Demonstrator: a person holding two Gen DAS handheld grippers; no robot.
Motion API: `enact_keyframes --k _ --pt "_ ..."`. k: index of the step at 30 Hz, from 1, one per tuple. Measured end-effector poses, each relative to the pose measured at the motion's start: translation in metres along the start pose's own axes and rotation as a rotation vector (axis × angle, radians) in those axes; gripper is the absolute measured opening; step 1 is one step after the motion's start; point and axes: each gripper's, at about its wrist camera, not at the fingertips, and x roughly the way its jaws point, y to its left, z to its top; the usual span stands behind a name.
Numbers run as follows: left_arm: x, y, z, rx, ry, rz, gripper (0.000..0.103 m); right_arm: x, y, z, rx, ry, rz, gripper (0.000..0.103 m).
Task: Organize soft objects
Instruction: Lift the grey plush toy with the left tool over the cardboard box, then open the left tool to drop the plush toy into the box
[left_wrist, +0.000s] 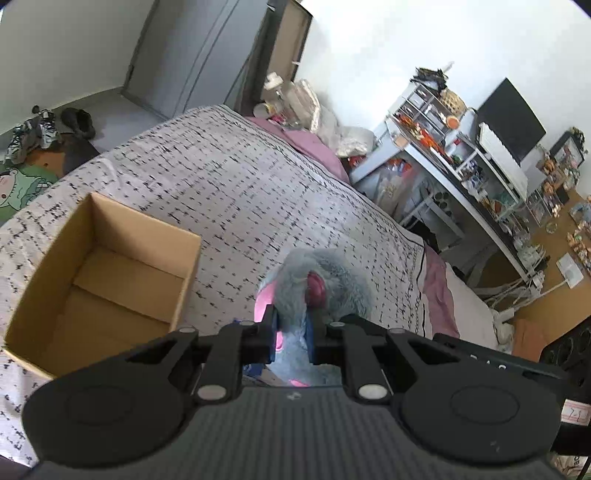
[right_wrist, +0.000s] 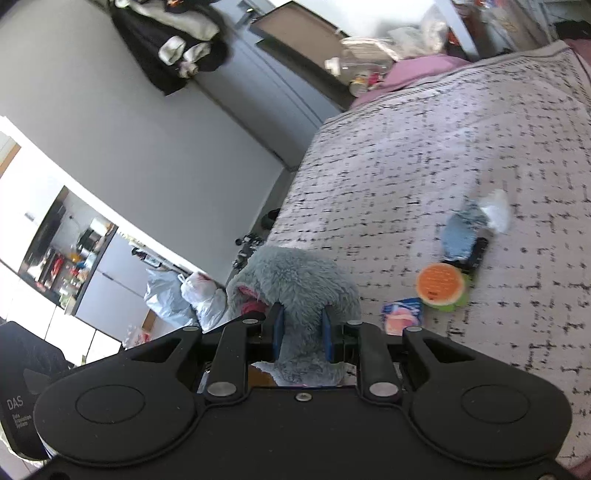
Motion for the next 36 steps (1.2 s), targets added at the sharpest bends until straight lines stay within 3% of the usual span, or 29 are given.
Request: enact_keyframes --k 8,19,32,36 --pt "-0.008 0.028 0.008 -0.034 -0.023 0.027 0.014 0.025 0.023 -0.007 -0.034 0.028 0.009 0.021" --pt "-0.004 0.086 0.017 -0.073 0.004 0.098 0.014 0.080 0.048 -0.027 -0.070 0.091 -0.005 0.021" --pt "0.004 0.150 0.015 -0.164 0.063 0.189 0.014 0.136 0.060 -0.059 -0.058 0.237 -0.007 0.021" --pt "0.009 0.157 0.014 -0.173 0.089 0.213 0.015 0.142 0.058 -0.064 -0.015 0.295 -0.010 0.028"
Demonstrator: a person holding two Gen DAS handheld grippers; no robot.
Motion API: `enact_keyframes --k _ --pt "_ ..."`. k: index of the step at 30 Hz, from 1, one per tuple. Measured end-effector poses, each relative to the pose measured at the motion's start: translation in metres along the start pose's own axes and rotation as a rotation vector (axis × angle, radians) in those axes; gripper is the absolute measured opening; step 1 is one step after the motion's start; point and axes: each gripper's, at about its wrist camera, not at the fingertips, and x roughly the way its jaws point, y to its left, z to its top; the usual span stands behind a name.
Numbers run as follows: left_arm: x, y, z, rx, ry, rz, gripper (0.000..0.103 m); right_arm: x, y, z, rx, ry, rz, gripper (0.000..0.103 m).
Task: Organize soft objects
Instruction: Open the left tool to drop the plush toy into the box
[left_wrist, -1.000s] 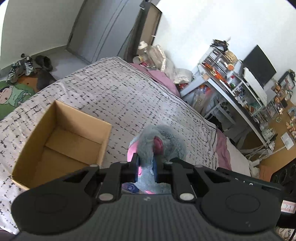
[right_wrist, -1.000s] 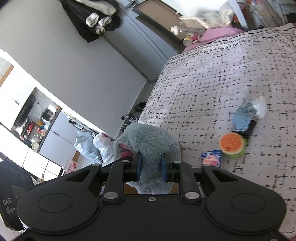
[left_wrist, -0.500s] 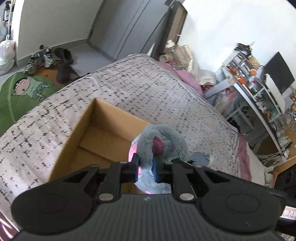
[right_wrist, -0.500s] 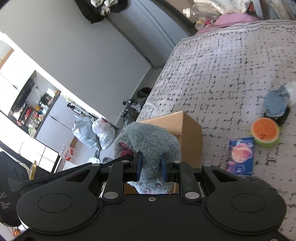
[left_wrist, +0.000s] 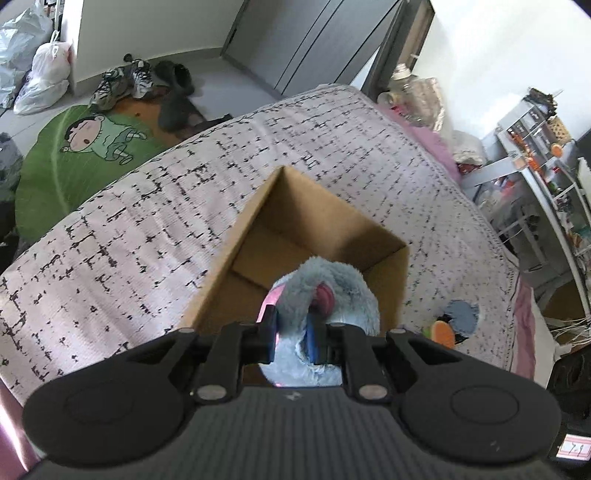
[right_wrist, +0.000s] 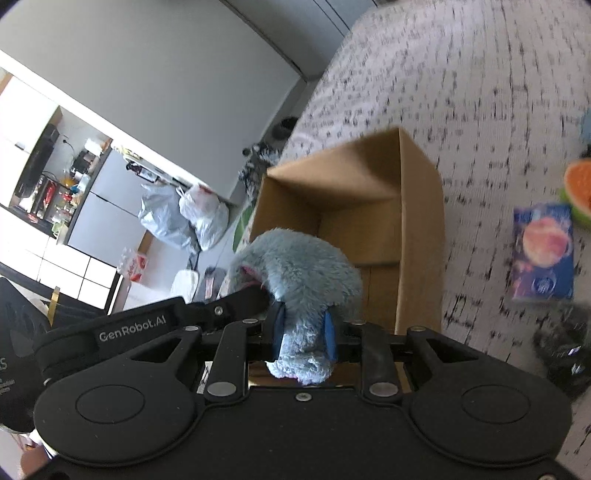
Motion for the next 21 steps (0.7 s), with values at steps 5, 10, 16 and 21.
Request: enact_keyframes --k 5,10,16,21 --pt "-0.003 -0.007 0.002 0.026 -0.001 0.043 0.019 -0.012 0.002 -0.004 -0.015 -0.015 -0.044 0.049" --pt "-0.011 -0.018 0.002 0.032 0.004 0.056 0.029 -0.033 -0.001 -0.005 -0.026 -0.042 -0.046 0.053" --pt "-0.027 -0.033 -0.003 0.044 -0.017 0.042 0.052 -0.062 -0.004 -0.006 -0.048 -0.103 -0.078 0.064" --pt "-0.038 -0.049 -0.012 0.063 -0.036 0.056 0.064 -0.081 -0.014 -0.008 -0.044 -0.140 -0.117 0.068"
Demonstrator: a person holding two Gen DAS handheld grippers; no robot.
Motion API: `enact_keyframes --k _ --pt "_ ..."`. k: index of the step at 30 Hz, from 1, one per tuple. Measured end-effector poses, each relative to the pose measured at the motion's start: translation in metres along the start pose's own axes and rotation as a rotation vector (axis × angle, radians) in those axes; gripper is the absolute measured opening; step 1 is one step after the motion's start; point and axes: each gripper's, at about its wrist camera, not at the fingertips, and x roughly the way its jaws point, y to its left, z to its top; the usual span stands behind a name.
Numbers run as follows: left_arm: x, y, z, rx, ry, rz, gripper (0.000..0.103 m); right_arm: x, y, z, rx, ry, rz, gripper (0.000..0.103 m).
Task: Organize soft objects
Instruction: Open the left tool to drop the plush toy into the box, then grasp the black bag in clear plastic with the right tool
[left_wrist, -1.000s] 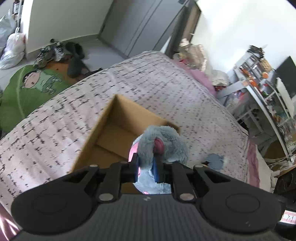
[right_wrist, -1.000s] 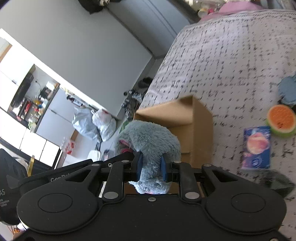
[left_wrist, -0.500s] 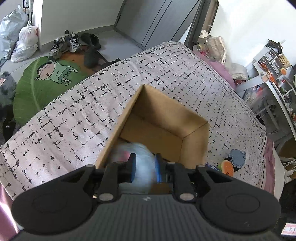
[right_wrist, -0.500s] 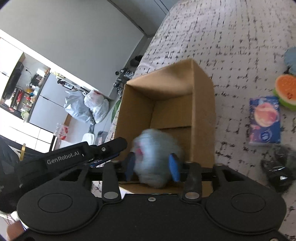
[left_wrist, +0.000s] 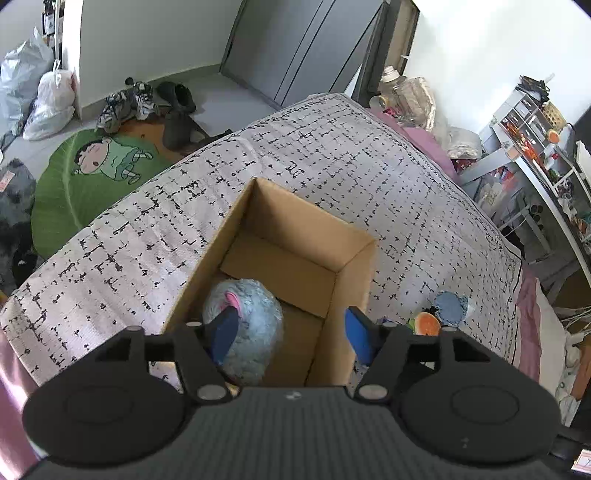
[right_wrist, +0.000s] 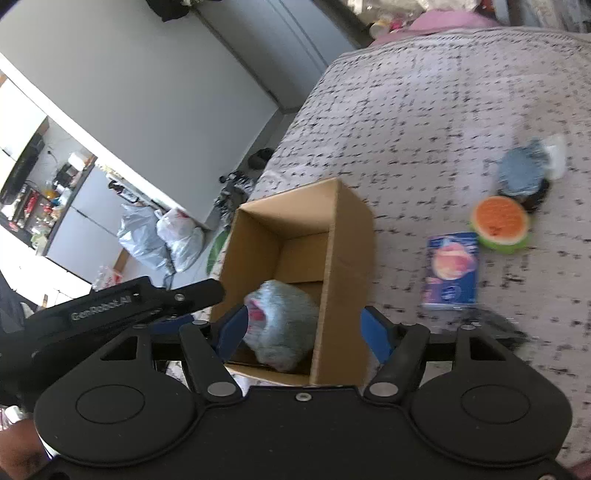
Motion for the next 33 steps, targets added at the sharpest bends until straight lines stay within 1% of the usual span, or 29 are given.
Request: enact_keyframes --k 1,2,3,4,6,9,11,14,16,19,21,23,25,33 --pt "-0.002 -0.003 -0.002 0.004 -0.003 -0.001 0.065 -0.002 -0.003 0.000 0.007 -0.001 -0.002 0.070" --pt "-0.003 -0.006 -0.003 0.008 -0.005 -0.003 0.068 -0.006 -0.006 -0.001 0.012 -0.005 -0.007 0.076" --pt "-0.005 -0.010 -0.005 0.012 -0.005 -0.004 0.070 -0.010 -0.008 -0.002 0.012 -0.011 -0.014 0.080" --pt "-0.005 -0.013 -0.007 0.015 -0.002 -0.004 0.075 -0.014 -0.010 -0.004 0.010 -0.019 -0.023 0.083" --pt "-0.006 -0.019 -0.011 0.022 0.012 -0.014 0.077 -0.020 -0.015 -0.008 0.008 -0.028 -0.034 0.083" --pt "-0.009 -0.028 -0.018 0.034 0.028 -0.027 0.079 -0.029 -0.026 -0.011 0.031 -0.031 -0.035 0.088" --pt "-0.011 -0.035 -0.023 0.043 0.035 -0.019 0.086 -0.035 -0.032 -0.012 0.033 -0.043 -0.047 0.093" --pt "-0.014 -0.047 -0.030 0.077 0.034 -0.010 0.087 -0.045 -0.044 -0.016 0.039 -0.060 -0.067 0.095" --pt "-0.015 -0.053 -0.035 0.090 0.032 -0.009 0.087 -0.051 -0.053 -0.019 0.056 -0.074 -0.076 0.101" --pt "-0.016 -0.063 -0.041 0.100 0.035 -0.006 0.087 -0.057 -0.065 -0.022 0.069 -0.089 -0.120 0.102" --pt "-0.017 -0.068 -0.045 0.098 0.026 0.004 0.087 -0.059 -0.071 -0.024 0.080 -0.091 -0.135 0.102" --pt "-0.018 -0.072 -0.048 0.084 0.010 0.011 0.087 -0.061 -0.077 -0.025 0.098 -0.088 -0.135 0.103" --pt "-0.017 -0.075 -0.048 0.078 0.014 -0.006 0.087 -0.060 -0.083 -0.027 0.121 -0.080 -0.138 0.103" --pt "-0.010 -0.094 -0.052 0.079 0.009 0.016 0.087 -0.057 -0.100 -0.031 0.175 -0.082 -0.142 0.103"
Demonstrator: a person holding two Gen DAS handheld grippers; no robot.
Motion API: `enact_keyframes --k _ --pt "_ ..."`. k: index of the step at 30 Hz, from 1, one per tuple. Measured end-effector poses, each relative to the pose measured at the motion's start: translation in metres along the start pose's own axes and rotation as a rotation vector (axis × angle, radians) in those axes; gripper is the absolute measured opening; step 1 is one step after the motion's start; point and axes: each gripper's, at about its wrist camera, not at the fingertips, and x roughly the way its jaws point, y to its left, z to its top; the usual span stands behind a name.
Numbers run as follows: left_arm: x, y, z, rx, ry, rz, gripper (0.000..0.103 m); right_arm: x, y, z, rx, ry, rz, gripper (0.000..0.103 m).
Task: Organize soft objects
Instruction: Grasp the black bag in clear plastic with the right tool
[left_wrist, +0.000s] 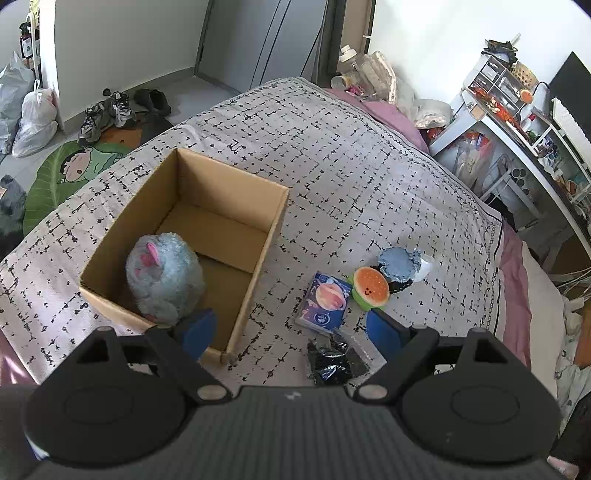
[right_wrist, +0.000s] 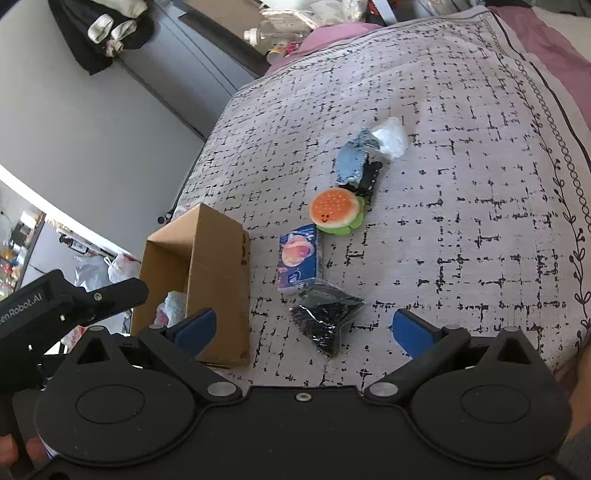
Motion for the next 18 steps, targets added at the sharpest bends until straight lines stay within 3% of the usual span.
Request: enact_keyframes --k 18 --pt "0.050 -0.027 0.002 0.085 0.081 -0.077 0.087 0.059 -0.011 -0.003 0.101 0.089 -0.065 0.083"
